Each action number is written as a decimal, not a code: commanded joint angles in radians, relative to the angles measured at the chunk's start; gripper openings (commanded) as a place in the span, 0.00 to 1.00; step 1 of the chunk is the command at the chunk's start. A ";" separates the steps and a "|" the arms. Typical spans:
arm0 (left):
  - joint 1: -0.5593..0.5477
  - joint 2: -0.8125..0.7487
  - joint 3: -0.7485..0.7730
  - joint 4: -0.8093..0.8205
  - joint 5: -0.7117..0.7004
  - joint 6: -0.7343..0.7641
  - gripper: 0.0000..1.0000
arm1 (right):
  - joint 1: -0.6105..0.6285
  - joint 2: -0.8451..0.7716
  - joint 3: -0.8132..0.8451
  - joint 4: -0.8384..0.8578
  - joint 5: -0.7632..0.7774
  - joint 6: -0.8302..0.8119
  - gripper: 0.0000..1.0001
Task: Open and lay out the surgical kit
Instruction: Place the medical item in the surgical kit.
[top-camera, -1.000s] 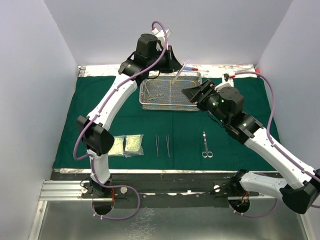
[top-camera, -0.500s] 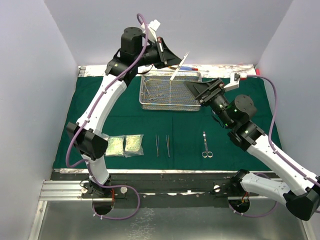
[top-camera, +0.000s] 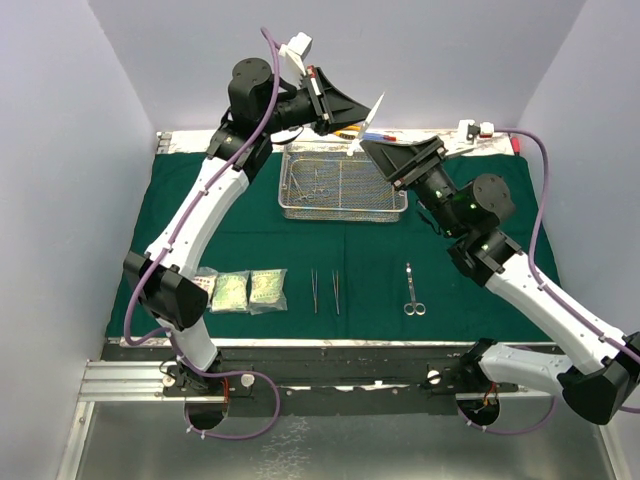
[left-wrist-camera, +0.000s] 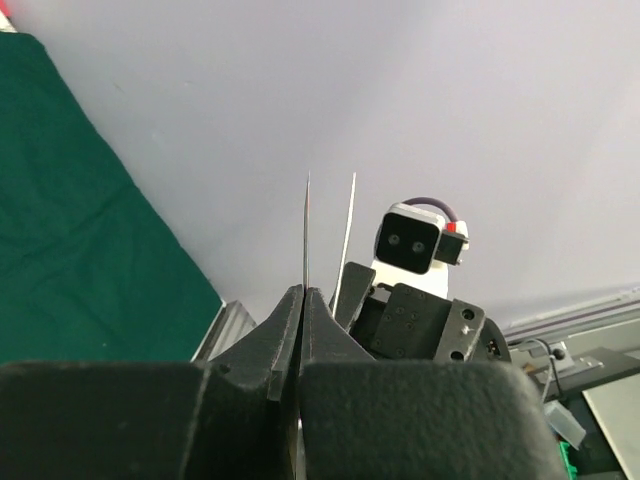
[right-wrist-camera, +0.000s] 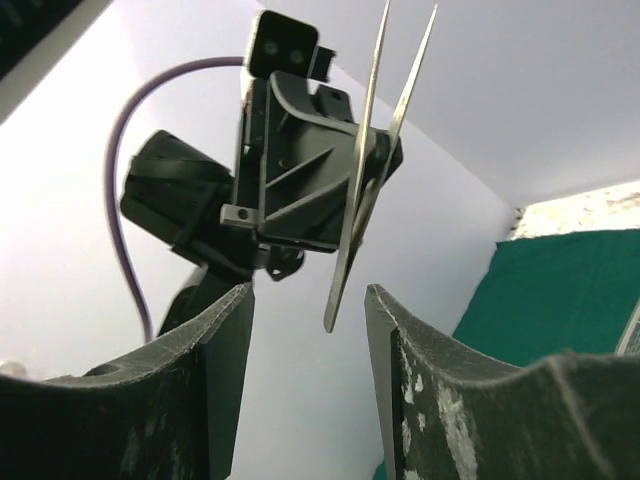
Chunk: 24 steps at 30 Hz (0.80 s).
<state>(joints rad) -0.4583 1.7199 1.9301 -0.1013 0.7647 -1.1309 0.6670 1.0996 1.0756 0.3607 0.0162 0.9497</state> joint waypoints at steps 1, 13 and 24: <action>0.004 -0.052 -0.023 0.147 0.055 -0.104 0.00 | -0.003 0.016 0.034 0.058 -0.058 0.001 0.51; 0.004 -0.087 -0.106 0.337 0.088 -0.240 0.00 | -0.003 0.062 0.082 0.065 -0.088 0.025 0.40; 0.004 -0.098 -0.142 0.345 0.073 -0.245 0.00 | -0.004 0.085 0.115 0.077 -0.114 0.016 0.33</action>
<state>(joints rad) -0.4557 1.6680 1.7992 0.2085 0.8230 -1.3693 0.6670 1.1687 1.1473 0.4103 -0.0643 0.9756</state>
